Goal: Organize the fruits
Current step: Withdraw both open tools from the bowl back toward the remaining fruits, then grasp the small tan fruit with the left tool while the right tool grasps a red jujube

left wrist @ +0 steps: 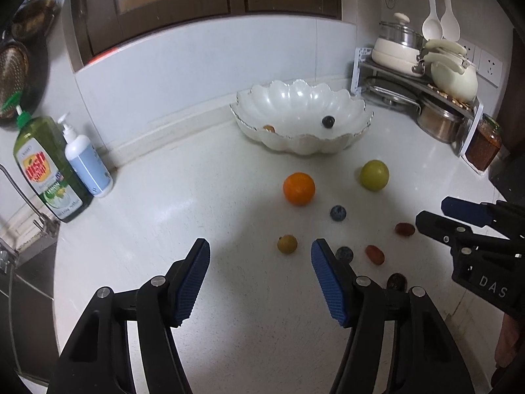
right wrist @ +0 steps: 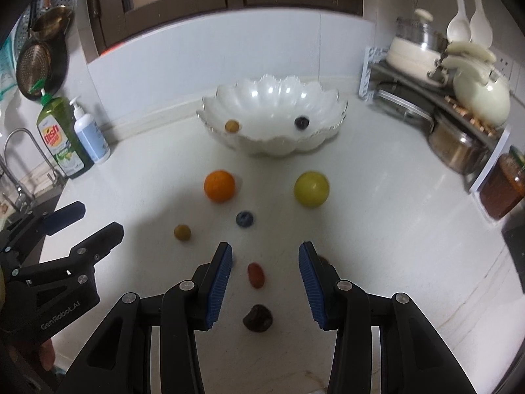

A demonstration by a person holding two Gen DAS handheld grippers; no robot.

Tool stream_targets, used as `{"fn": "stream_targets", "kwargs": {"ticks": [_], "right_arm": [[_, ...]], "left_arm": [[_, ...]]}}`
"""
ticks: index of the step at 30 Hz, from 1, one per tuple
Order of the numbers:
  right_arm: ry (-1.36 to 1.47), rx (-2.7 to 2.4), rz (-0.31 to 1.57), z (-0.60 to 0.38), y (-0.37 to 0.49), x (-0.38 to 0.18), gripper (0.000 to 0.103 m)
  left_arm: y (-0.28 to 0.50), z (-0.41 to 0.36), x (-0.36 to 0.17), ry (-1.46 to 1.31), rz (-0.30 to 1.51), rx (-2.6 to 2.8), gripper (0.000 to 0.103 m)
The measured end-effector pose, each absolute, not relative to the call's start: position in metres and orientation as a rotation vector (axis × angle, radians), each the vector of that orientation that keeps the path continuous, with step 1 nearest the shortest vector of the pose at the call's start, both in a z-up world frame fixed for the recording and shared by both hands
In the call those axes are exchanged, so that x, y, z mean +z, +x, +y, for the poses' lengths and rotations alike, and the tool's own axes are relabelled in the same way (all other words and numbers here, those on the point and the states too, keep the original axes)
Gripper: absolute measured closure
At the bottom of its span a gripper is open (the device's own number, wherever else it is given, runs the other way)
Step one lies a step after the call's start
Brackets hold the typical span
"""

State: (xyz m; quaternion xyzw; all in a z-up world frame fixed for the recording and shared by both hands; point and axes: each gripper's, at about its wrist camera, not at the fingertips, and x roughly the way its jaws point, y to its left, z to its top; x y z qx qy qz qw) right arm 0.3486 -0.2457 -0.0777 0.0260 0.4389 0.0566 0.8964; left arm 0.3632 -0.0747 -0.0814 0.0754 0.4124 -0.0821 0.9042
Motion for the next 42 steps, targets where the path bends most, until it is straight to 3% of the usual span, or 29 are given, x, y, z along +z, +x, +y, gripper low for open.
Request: {"fn": "stream_targets", "kwargs": {"ticks": [11,25,31,42], "right_arm": [[0.065,0.136,1.047,-0.244,0.371,-0.111,0.06],[0.07,0.186,1.165,-0.24,0.394,-0.136,0.072],[0.08,0.197,1.205,-0.238,0.399,-0.145,0.075],[0.091,0.207,1.242,-0.232,0.404,-0.155,0.076]], "left_arm": [[0.389,-0.078,-0.115,0.138,0.939,-0.225,0.051],[0.416,-0.09,-0.148,0.161,1.018,-0.27,0.056],[0.424,-0.091,-0.161,0.154,1.047,-0.29,0.061],[0.436,-0.097,-0.169,0.138,1.062,-0.308,0.062]]}}
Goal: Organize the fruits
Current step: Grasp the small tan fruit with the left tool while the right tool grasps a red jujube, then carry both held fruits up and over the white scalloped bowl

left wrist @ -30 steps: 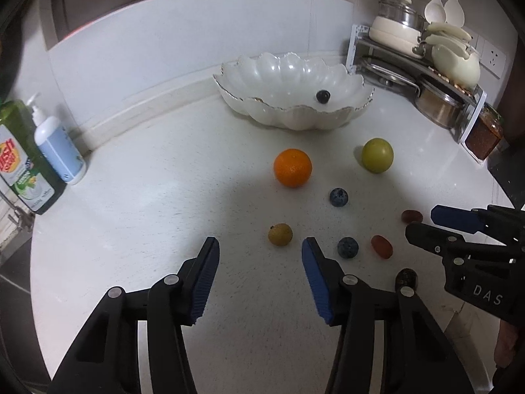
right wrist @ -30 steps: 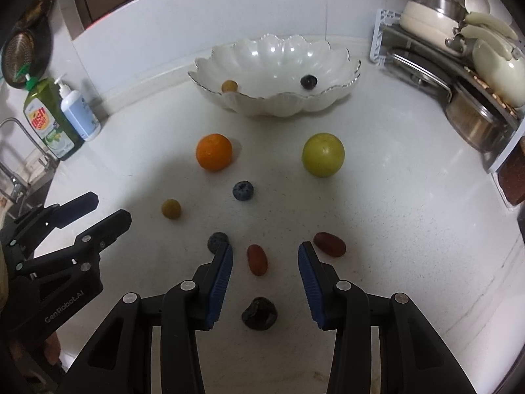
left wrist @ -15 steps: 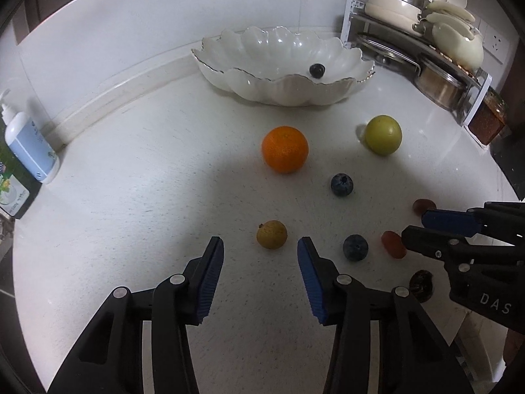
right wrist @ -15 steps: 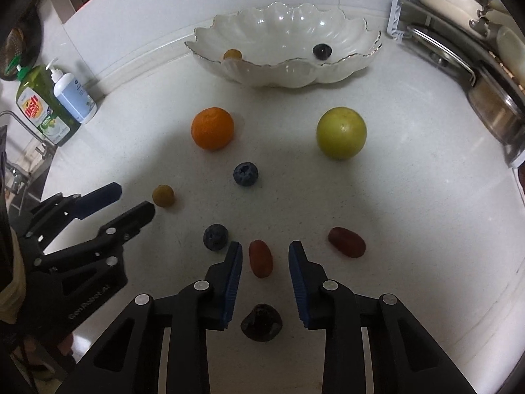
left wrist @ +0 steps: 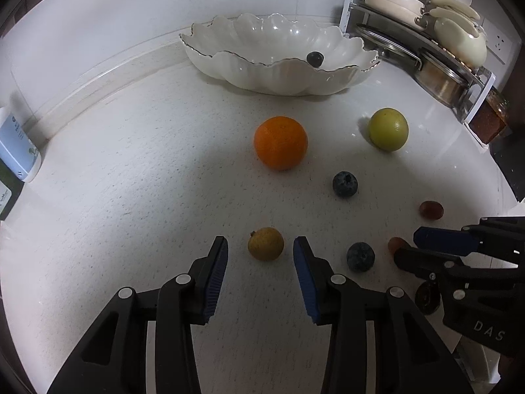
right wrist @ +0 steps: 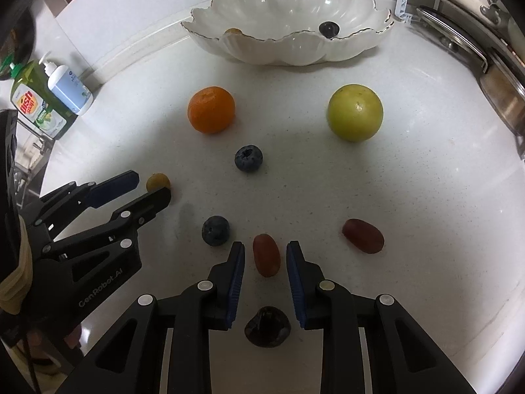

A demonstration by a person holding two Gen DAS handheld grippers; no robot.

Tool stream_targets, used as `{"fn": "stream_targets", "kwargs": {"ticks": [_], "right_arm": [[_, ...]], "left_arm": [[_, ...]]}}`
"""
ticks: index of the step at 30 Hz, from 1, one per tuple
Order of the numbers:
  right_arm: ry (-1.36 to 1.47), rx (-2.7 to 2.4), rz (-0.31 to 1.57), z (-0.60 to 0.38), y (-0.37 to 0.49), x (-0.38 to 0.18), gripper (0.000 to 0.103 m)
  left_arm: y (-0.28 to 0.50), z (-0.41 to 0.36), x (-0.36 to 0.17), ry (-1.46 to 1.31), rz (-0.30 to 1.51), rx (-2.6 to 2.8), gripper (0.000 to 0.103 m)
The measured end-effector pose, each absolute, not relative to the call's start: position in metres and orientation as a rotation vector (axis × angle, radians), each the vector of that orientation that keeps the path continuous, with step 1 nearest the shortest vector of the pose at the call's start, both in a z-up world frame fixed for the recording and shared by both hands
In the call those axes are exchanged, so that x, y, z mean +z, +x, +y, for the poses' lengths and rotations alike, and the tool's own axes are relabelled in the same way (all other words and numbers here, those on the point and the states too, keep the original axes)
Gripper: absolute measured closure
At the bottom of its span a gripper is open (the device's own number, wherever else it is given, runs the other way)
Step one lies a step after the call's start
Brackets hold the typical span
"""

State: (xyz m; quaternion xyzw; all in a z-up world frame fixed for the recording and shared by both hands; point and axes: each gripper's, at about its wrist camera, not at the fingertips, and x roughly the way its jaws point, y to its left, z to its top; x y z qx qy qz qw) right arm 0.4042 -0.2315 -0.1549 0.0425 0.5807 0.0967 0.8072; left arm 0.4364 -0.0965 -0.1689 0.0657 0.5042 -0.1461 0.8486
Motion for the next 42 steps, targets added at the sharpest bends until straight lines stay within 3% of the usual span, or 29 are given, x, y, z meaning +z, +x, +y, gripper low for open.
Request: {"fn": "stream_targets", "kwargs": {"ticks": [2,11,27,42], "right_arm": [[0.087,0.204,1.246,-0.231,0.405,-0.156,0.081],[0.09,0.212,1.248,-0.232,0.405,-0.16,0.086],[0.106,0.224,1.176,-0.242,0.399,-0.146,0.087],[0.123,0.22,1.013,-0.251,0.392,-0.103,0.087]], "left_arm": [[0.438,-0.097,-0.171,0.141,1.066,-0.307,0.065],[0.441,-0.103,-0.179,0.147,1.088,-0.307,0.079],[0.43,-0.1,-0.155,0.123,1.055,-0.263,0.079],[0.414,-0.101,-0.1,0.106,0.934,-0.2,0.079]]}}
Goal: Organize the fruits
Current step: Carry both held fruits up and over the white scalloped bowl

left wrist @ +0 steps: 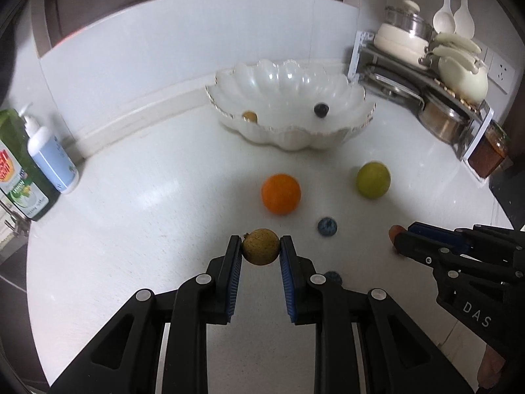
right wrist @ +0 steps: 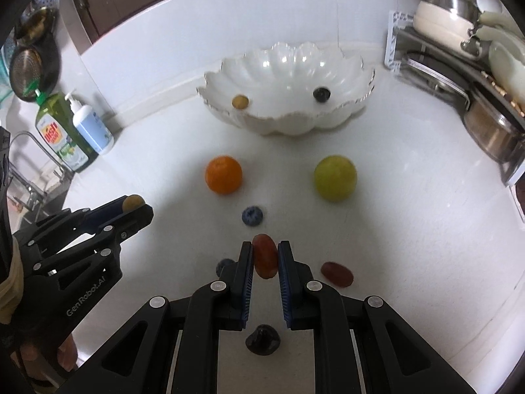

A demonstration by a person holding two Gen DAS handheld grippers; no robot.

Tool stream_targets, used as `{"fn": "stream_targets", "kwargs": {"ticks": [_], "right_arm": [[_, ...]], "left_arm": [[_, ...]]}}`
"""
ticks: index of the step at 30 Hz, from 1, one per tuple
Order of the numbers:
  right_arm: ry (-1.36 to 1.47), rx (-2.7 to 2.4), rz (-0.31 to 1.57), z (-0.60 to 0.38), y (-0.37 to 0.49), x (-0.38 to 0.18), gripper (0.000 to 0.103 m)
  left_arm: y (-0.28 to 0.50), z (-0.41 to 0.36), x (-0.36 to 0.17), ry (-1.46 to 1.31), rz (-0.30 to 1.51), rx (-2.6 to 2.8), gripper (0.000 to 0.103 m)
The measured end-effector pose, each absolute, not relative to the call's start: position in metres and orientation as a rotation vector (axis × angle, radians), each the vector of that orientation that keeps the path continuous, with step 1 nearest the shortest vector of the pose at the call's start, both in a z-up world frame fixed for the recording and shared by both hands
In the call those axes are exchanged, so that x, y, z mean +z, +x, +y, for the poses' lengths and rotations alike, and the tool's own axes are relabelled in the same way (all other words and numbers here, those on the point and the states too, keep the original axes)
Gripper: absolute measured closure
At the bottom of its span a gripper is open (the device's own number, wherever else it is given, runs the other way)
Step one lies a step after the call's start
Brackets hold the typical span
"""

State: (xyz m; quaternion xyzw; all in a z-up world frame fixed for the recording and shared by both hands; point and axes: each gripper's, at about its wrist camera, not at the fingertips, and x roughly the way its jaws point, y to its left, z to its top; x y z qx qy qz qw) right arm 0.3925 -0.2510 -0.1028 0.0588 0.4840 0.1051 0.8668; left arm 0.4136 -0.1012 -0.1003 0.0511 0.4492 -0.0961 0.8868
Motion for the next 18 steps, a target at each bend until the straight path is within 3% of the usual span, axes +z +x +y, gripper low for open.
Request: {"fn": "stream_targets", "kwargs": {"ticks": [18], "right_arm": [[0.114,0.148,0.807,-0.272,0.409,-0.051,0.087]], "left_arm": [[0.424,-0.12,-0.044,0.112,0.757,-0.177,0.079]]}}
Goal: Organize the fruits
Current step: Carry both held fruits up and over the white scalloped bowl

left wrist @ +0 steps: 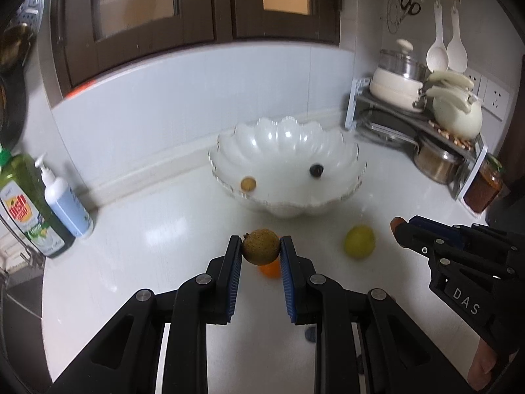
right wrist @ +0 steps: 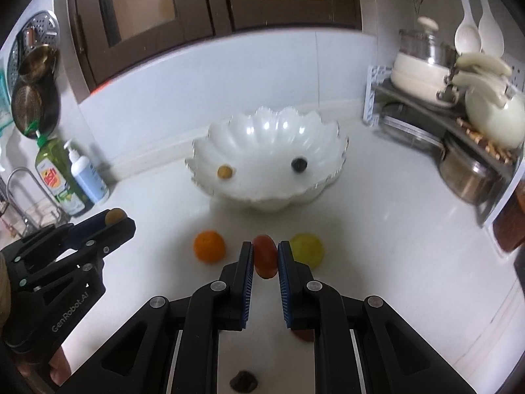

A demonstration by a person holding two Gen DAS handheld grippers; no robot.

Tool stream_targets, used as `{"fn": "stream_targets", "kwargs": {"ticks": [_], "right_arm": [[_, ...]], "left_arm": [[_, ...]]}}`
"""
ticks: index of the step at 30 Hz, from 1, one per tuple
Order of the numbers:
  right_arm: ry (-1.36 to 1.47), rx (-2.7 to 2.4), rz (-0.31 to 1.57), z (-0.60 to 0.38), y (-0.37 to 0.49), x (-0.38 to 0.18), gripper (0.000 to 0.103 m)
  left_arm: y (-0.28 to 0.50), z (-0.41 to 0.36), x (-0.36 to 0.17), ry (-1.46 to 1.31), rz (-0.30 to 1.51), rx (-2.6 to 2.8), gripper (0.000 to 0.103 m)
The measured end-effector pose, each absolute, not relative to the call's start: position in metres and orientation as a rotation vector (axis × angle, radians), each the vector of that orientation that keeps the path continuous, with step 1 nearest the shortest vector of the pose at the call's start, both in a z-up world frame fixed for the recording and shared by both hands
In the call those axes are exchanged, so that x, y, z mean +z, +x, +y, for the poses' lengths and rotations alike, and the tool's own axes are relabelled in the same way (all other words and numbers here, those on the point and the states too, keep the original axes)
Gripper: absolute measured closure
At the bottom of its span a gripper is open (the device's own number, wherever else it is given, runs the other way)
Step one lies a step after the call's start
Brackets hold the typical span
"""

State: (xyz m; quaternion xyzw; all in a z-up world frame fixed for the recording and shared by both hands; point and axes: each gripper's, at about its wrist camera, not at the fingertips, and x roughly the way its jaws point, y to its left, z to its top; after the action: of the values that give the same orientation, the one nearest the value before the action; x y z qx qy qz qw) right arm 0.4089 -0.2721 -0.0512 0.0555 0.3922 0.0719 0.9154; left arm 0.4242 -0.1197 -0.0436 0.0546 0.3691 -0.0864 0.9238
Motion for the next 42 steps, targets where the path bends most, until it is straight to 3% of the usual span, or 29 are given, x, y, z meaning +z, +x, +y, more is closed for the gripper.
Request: {"fn": "stream_targets", "kwargs": {"ticks": [22,42], "right_arm": [[0.08,0.133,0.68,-0.28,0.473,-0.004,0.087],[0.021,0.176,0.793,-0.279,0.577,-0.011,0.087]], "left_arm": [[0.494,-0.136,0.006,0.122,0.639,-0.157,0.079],[0.596,-0.16,-0.009,0.18,0.755,-0.149,0.079]]}}
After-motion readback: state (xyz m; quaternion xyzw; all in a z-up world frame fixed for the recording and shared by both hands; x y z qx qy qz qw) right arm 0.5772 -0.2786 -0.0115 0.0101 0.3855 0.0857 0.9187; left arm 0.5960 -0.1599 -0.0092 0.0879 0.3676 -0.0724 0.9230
